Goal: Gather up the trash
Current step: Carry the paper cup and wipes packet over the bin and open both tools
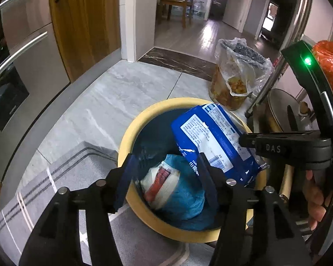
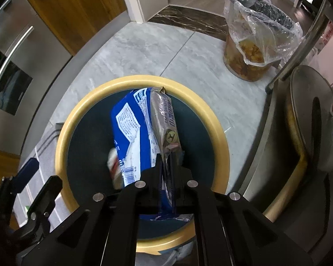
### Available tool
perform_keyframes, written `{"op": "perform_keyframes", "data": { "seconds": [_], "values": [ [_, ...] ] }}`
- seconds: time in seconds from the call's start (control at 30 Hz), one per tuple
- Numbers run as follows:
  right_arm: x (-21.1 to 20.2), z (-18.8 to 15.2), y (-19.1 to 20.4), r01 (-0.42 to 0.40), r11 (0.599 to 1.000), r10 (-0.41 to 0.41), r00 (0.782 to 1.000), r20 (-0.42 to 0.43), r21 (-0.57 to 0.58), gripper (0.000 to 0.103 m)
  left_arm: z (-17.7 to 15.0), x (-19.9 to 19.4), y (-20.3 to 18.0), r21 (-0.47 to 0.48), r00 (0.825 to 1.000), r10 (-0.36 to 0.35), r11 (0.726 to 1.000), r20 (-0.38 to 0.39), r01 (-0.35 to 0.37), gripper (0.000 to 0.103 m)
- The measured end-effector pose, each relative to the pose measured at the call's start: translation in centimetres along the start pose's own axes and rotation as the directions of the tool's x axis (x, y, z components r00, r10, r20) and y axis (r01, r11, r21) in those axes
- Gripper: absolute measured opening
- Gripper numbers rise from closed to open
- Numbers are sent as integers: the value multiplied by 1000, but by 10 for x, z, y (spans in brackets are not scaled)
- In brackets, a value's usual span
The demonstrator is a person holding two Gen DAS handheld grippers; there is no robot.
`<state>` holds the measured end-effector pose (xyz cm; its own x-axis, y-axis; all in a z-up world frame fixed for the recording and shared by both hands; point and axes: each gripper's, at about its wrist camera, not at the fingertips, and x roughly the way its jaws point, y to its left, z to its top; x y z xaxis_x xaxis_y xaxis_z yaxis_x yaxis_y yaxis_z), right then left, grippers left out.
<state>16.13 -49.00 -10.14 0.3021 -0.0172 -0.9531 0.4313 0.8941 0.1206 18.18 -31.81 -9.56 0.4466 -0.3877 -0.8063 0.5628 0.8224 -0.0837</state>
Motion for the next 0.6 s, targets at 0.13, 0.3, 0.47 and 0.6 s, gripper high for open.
{"op": "perform_keyframes", "data": {
  "seconds": [0.13,0.3,0.47,0.6],
  "values": [
    [1,0,1,-31,1000,31,1000,-5,-2,11,-4,-3,8,-20,1000,2,1000,1,-2,61],
    [0,1,3,-34,999,34,999,3,-16,34,-10,-8,20,-42,1000,14,999,-3,-14,62],
    [0,3,-1,-26,1000,26,1000,6,15,59,-16,-17,37,-74,999,32,997,-1,-32,65],
    [-6,4,3,-43,999,43,999,23,15,80,-22,-26,47,-89,998,64,994,2,-63,71]
  ]
}}
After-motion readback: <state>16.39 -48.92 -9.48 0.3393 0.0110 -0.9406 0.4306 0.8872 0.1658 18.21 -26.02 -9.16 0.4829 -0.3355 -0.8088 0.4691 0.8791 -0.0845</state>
